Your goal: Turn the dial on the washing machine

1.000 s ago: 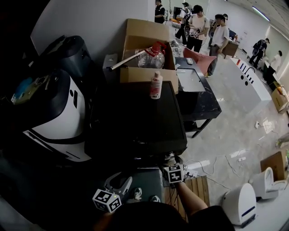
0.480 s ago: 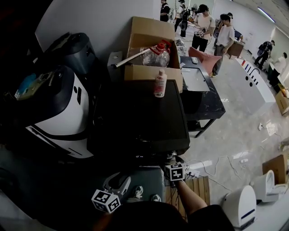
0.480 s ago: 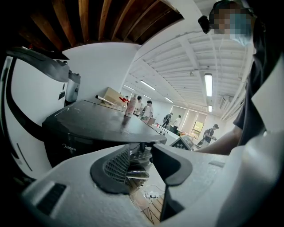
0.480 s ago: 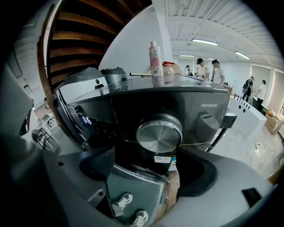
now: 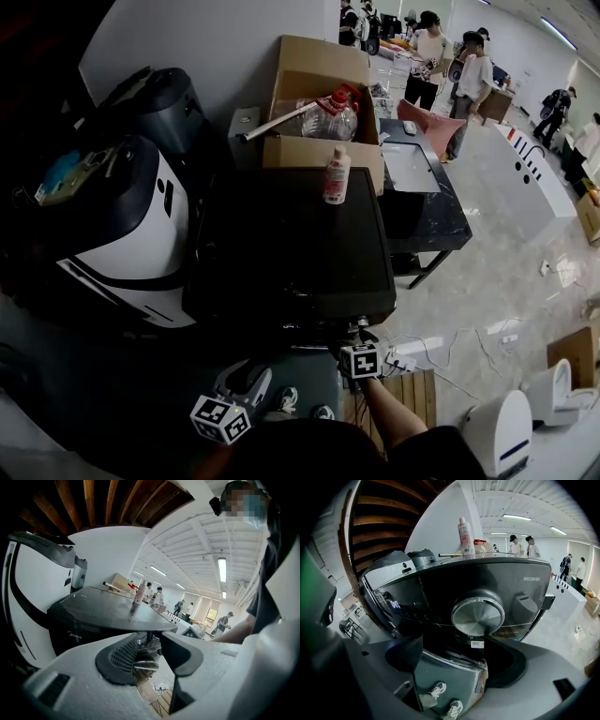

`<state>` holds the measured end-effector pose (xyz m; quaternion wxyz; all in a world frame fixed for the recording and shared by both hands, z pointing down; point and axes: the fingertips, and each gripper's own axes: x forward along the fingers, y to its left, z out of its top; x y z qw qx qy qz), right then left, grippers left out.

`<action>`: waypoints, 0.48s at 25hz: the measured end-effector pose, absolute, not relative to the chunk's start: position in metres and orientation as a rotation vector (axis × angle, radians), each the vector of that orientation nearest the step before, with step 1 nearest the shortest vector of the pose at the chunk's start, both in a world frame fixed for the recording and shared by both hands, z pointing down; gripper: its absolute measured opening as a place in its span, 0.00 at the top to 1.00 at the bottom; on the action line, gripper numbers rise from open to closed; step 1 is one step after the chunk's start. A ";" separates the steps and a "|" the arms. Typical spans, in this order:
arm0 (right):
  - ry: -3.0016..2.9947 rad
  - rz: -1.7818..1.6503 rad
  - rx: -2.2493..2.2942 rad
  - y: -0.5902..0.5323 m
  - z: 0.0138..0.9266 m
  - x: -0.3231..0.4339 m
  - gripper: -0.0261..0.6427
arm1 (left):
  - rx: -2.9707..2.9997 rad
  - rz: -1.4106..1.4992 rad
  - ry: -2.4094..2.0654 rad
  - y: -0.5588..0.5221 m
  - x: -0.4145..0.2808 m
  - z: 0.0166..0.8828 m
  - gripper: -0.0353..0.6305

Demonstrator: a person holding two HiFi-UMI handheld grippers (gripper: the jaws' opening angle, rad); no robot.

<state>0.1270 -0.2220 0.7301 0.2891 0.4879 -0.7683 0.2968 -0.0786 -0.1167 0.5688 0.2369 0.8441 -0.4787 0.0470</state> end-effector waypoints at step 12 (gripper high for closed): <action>-2.072 0.791 1.213 -0.217 0.732 0.119 0.41 | 2.331 0.129 -1.281 -0.119 -0.063 0.568 0.71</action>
